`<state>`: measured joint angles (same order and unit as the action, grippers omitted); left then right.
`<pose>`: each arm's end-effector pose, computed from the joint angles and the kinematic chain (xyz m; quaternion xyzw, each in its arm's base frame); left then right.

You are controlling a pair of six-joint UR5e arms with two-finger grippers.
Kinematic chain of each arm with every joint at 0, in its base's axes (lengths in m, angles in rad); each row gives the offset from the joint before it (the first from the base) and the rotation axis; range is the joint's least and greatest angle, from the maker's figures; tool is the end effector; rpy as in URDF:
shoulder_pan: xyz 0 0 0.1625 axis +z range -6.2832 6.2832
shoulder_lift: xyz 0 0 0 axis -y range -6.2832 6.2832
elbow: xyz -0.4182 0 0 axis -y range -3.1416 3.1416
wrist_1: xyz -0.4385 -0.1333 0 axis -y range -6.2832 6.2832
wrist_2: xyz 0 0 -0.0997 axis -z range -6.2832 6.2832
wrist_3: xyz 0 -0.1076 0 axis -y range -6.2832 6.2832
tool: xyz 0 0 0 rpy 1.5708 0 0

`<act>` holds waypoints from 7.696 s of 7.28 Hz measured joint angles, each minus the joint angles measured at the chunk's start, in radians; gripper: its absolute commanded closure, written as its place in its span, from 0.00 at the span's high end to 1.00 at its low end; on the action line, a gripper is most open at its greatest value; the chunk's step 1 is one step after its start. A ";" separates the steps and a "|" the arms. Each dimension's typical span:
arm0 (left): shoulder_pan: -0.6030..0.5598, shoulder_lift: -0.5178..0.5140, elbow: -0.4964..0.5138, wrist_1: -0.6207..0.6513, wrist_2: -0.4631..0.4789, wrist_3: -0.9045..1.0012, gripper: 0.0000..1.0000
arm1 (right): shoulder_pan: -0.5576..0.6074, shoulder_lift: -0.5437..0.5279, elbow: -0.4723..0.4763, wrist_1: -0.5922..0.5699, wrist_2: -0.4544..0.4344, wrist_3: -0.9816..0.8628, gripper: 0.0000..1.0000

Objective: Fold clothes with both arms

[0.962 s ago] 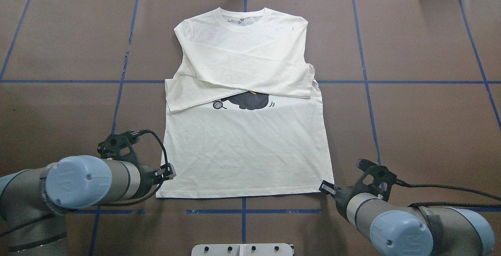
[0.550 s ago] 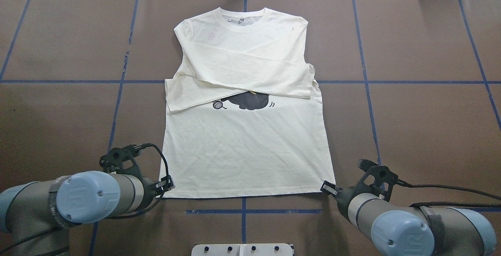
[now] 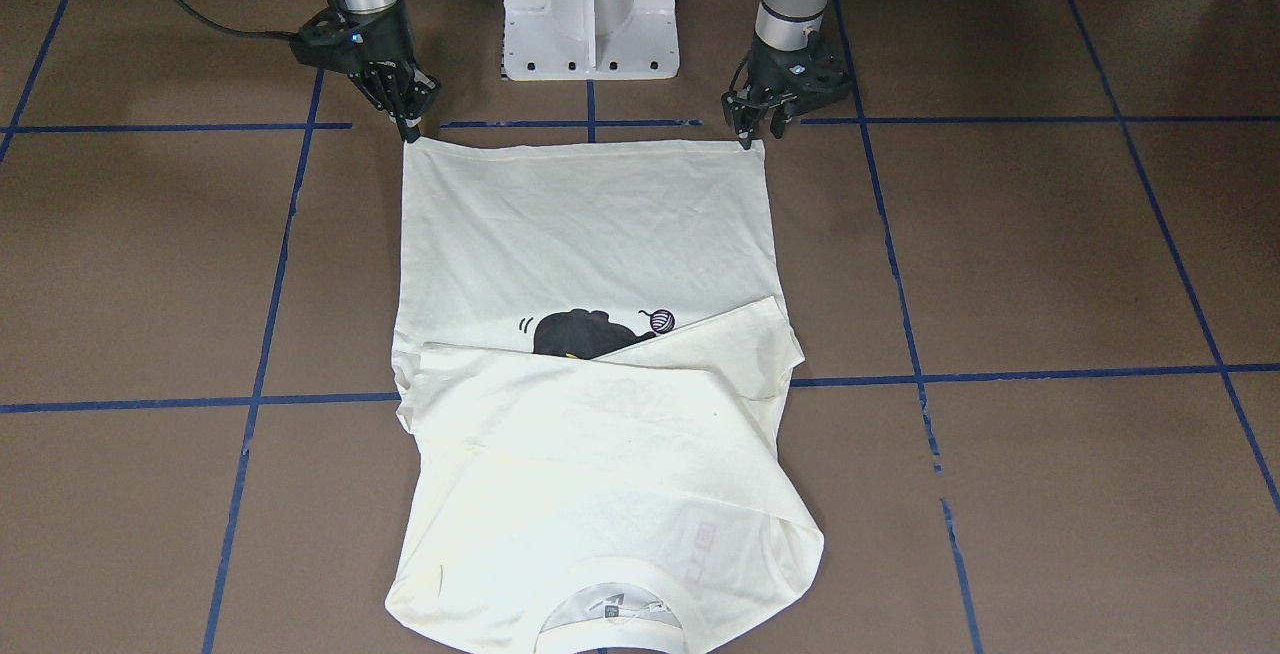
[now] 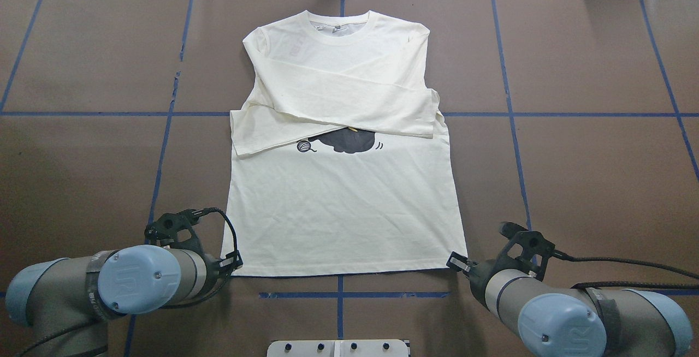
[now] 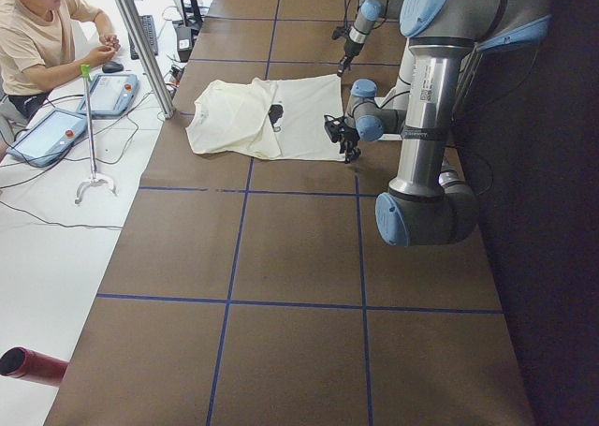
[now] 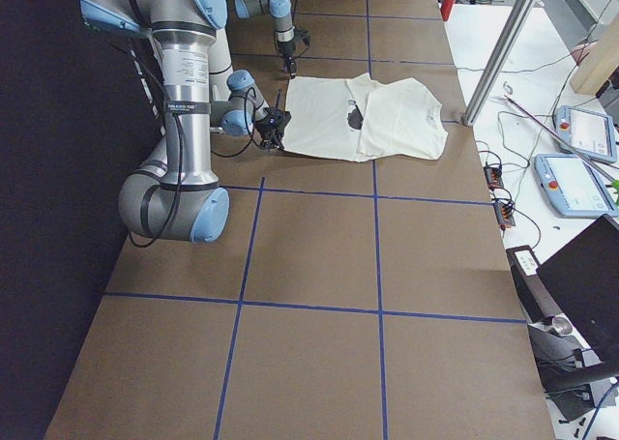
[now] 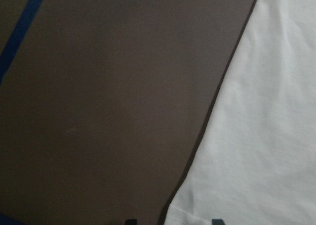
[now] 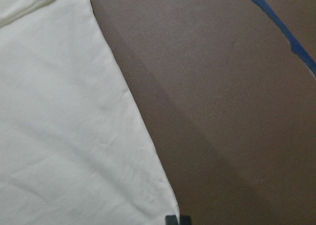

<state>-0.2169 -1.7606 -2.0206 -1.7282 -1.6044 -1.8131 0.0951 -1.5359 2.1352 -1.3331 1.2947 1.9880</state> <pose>0.5359 -0.2509 0.3153 -0.0204 0.3878 -0.2034 0.8988 -0.5025 -0.2113 0.3284 0.0596 -0.4175 0.2834 0.8613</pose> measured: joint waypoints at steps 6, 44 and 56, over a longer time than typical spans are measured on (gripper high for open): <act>0.002 -0.001 0.021 -0.003 -0.002 0.010 0.07 | 0.000 -0.001 0.000 0.000 -0.003 0.002 0.00; -0.525 -0.409 0.624 -0.601 -0.096 0.274 0.57 | 0.560 0.395 -0.459 0.123 0.452 -0.335 0.64; -0.590 -0.339 0.464 -0.591 -0.109 0.240 0.54 | 0.434 0.261 -0.337 0.122 0.424 -0.218 0.00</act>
<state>-0.8067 -2.0999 -1.5563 -2.3195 -1.7138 -1.5731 0.5294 -1.2749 1.7978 -1.2113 1.7185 1.7699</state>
